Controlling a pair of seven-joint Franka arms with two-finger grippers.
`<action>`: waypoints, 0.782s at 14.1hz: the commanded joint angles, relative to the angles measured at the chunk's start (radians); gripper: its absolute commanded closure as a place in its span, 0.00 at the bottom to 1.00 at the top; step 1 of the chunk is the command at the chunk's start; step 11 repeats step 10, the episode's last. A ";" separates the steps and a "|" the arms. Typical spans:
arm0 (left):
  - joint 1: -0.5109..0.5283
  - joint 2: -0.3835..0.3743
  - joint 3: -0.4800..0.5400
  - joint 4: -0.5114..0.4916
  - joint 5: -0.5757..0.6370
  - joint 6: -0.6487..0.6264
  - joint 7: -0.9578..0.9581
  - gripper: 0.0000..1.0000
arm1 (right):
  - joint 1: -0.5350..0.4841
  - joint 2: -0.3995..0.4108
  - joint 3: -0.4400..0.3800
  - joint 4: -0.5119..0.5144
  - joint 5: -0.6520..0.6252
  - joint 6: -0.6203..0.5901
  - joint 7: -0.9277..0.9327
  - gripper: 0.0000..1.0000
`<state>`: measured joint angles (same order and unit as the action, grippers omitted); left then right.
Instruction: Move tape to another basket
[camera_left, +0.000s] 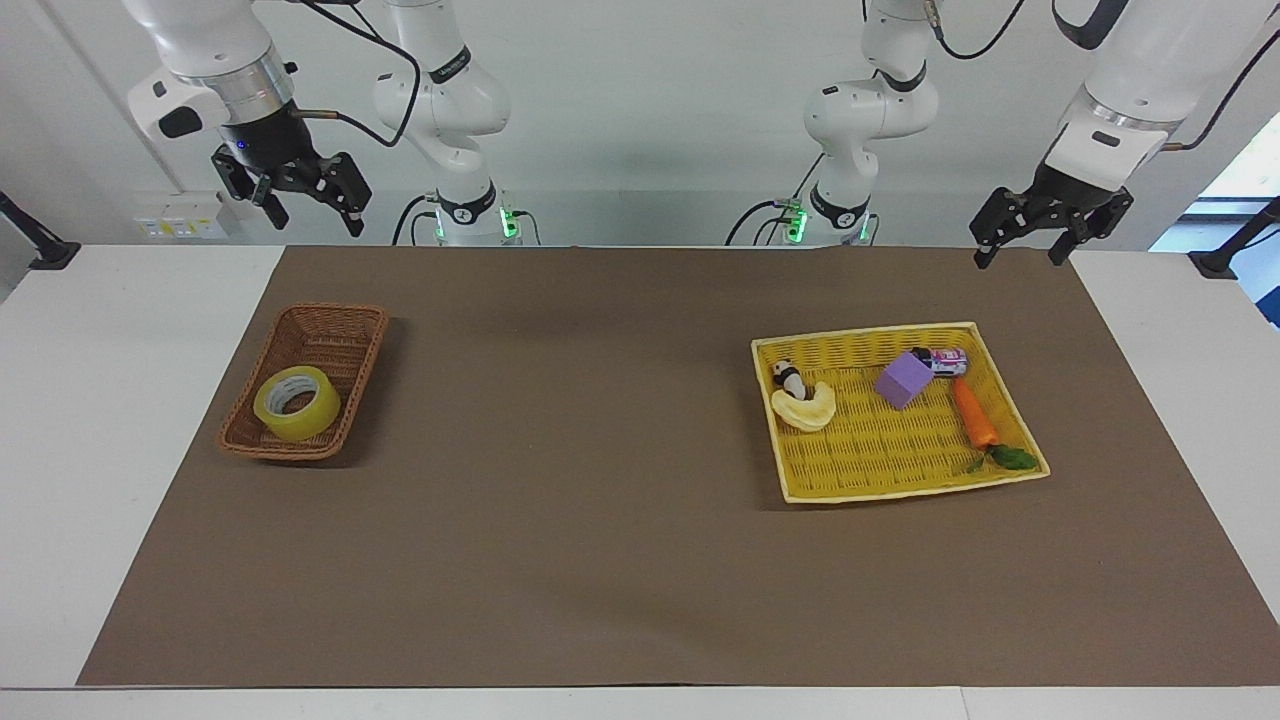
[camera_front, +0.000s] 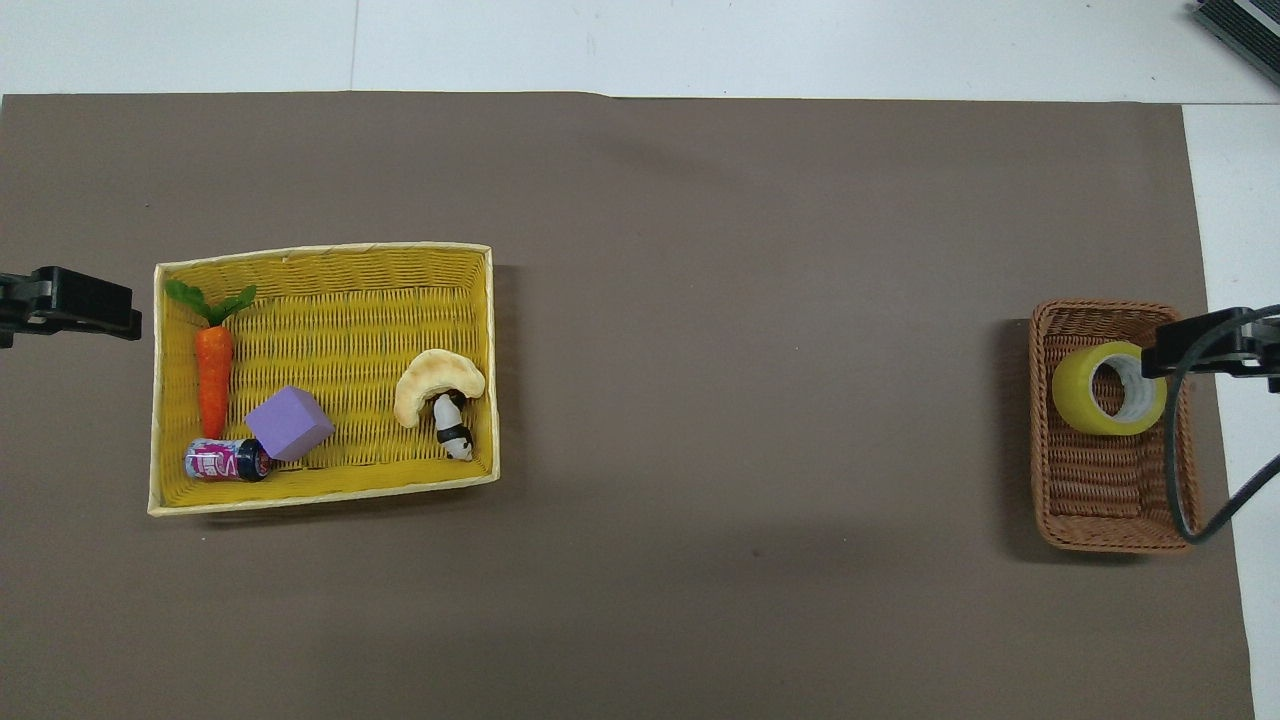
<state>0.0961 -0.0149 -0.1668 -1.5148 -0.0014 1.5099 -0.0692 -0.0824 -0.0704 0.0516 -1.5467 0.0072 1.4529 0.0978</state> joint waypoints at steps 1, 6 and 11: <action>0.010 -0.022 -0.005 -0.030 0.014 0.020 0.002 0.00 | -0.014 -0.029 0.008 -0.033 0.020 0.007 -0.039 0.00; 0.010 -0.022 -0.005 -0.030 0.014 0.020 0.002 0.00 | -0.016 -0.028 0.010 -0.030 0.022 -0.003 -0.043 0.00; 0.010 -0.022 -0.005 -0.030 0.014 0.020 0.002 0.00 | -0.014 -0.029 0.010 -0.032 0.020 0.000 -0.041 0.00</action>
